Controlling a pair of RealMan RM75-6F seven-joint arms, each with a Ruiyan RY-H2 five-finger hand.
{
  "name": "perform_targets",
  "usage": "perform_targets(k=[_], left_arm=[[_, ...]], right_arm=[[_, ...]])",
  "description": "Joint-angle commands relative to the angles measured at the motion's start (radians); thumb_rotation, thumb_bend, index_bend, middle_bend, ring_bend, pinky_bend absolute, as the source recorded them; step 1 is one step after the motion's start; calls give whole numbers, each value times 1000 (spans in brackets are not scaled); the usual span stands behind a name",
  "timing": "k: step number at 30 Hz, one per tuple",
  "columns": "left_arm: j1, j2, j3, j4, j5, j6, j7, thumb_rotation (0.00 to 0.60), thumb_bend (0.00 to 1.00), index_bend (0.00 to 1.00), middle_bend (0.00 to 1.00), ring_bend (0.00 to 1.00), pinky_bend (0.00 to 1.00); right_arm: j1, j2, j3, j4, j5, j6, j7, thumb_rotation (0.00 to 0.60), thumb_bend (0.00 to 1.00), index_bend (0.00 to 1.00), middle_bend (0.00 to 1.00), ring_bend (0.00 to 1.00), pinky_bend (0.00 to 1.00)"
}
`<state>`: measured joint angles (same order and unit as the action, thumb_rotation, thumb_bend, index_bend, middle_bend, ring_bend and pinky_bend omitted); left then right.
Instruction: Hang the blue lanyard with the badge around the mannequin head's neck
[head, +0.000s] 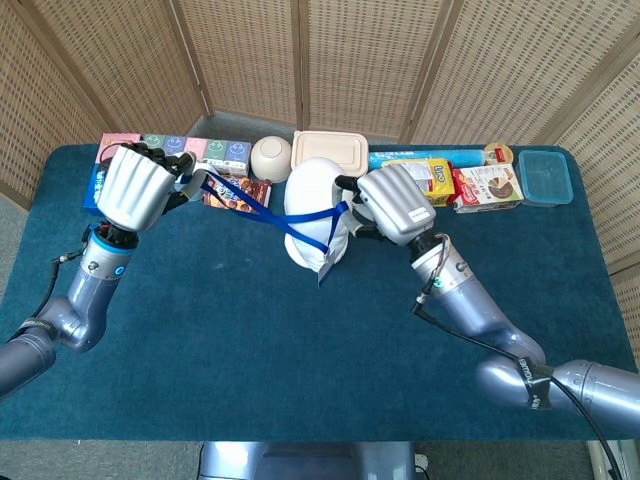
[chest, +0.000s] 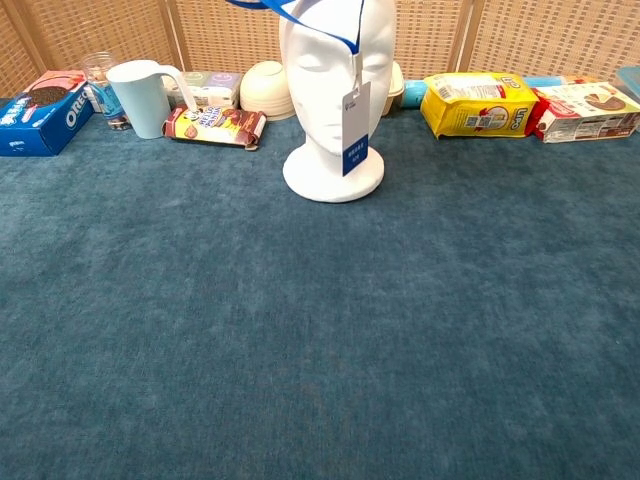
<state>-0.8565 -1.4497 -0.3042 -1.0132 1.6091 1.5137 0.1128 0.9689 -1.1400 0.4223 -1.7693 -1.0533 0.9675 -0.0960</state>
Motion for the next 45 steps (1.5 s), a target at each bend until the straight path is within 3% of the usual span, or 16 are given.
perform_targets(k=[1, 21, 33, 45], left_arm=[[-22, -21, -13, 37, -9, -2, -7, 520, 357, 668, 1000, 1000, 1000], [-47, -67, -3, 156, -33, 5, -15, 523, 358, 668, 1000, 1000, 1000], [-54, -69, -8, 150, -39, 37, 9, 530, 356, 668, 1000, 1000, 1000], [-49, -66, 8, 135, -61, 2, 52, 527, 356, 668, 1000, 1000, 1000]], right_arm=[[12, -20, 12, 23, 0, 5, 12, 600, 588, 766, 1000, 1000, 1000], [50, -78, 26, 111, 19, 2, 20, 600, 587, 766, 1000, 1000, 1000], [70, -114, 43, 163, 22, 18, 24, 600, 584, 766, 1000, 1000, 1000], [75, -134, 48, 216, 65, 33, -12, 600, 584, 766, 1000, 1000, 1000]])
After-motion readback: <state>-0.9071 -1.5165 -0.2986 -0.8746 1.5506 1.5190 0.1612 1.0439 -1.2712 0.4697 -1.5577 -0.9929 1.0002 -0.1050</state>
